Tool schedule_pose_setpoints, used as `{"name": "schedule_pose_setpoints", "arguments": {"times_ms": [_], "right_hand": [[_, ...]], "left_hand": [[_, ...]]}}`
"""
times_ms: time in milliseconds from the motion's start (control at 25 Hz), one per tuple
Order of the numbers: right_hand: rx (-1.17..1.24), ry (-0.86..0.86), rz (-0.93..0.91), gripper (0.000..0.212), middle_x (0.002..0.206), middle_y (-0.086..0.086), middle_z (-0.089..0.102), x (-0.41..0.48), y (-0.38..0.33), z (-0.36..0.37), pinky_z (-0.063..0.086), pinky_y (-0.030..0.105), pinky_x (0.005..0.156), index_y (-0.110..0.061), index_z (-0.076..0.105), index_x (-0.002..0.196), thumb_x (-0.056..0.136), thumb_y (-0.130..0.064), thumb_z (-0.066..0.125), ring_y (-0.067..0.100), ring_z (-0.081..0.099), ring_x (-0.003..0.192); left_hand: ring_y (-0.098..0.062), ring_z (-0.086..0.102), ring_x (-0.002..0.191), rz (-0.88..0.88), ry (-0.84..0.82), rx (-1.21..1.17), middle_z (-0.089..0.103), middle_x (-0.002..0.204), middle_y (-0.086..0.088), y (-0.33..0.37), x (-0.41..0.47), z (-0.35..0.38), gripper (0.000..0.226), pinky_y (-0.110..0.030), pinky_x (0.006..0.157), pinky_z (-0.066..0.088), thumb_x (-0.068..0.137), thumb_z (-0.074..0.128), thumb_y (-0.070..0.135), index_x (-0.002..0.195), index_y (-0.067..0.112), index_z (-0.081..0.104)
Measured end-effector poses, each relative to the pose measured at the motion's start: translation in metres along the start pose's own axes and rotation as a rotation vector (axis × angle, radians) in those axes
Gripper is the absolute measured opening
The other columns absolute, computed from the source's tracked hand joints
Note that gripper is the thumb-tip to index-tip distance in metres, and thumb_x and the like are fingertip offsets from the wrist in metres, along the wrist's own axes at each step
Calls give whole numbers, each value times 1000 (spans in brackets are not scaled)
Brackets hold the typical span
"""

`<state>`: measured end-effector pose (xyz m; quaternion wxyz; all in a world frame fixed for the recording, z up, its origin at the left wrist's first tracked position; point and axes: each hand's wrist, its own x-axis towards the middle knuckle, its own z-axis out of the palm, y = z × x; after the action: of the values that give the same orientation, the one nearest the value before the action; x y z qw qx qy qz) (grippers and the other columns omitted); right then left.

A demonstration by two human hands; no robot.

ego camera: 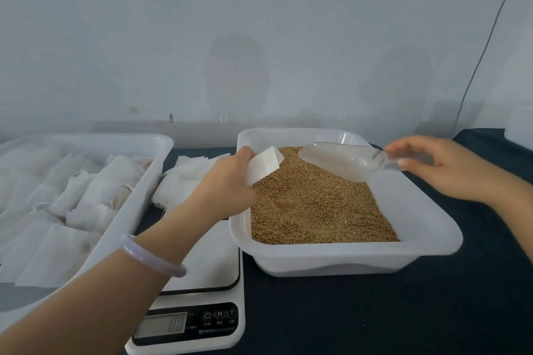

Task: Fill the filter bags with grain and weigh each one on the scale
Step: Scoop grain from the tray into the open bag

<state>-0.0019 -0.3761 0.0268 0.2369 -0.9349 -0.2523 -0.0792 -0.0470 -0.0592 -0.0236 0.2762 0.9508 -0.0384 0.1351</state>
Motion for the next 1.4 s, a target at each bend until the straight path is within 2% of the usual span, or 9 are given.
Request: {"name": "schedule_pose_setpoints", "arguments": {"times_ms": [80,160,280,440,600,920,1200,1320,1400], "right_hand": [[-8,11,-38,28,103,-36,52,5,-7,-11,33,2,73,-45,54,101,93,-18,53,-32,43,92],[-36,7,-81,28,101,-37,51,12,-17,-18,32,5,77,-45,53,100,93,-18,53,-31,43,91],[-184,3,-128,25,96,-39,46,26,-32,-27,27,22,96,-43,53,102,93,-20,53,-13,44,96],[-438,-11,-204,23,91,-35,47,52,-55,-45,16,26,100,-36,57,111,93,-23,52,-3,44,95],[-631,3,-212,21,106,-15,55,70,-79,-59,21,47,109,-52,47,102,89,-36,45,25,42,116],[-707,142,-349,31,119,-3,62,73,-98,-49,6,32,108,-31,59,121,93,-22,50,20,36,123],[-719,202,-429,31,119,-4,63,71,-105,-53,3,30,107,-28,60,121,92,-20,51,19,37,123],[-694,136,-318,31,119,-2,60,76,-100,-58,12,42,110,-38,58,119,90,-29,49,25,38,123],[-559,77,-198,29,117,-5,60,76,-86,-58,25,38,105,-37,59,116,90,-28,52,18,46,114]], "left_hand": [[-2,43,68,4,13,12,46,76,8,-1,2,3,34,-20,50,28,78,57,3,101,21,40],[-2,43,67,16,27,10,46,74,10,0,3,6,34,-19,49,27,77,57,3,98,23,38],[-1,43,65,43,45,-7,46,71,12,0,3,10,36,-19,48,25,76,56,3,95,26,36],[-1,43,64,55,76,-8,46,71,13,-3,5,14,36,-19,48,26,75,57,5,96,25,36],[-8,43,68,28,163,-36,47,76,10,-4,8,19,34,-18,51,28,76,57,5,98,22,37],[-20,49,78,-11,214,-61,56,88,-1,-6,10,20,33,-31,59,40,77,60,10,105,13,44],[-8,45,63,-68,205,-140,47,71,7,-4,9,21,28,-24,47,33,76,64,17,87,19,39],[-5,48,65,-123,164,-218,50,75,5,-2,8,19,30,-23,48,33,75,68,22,86,23,41],[-9,56,72,-183,121,-360,56,83,4,-4,4,14,33,-25,53,44,74,73,26,96,22,49]]}}
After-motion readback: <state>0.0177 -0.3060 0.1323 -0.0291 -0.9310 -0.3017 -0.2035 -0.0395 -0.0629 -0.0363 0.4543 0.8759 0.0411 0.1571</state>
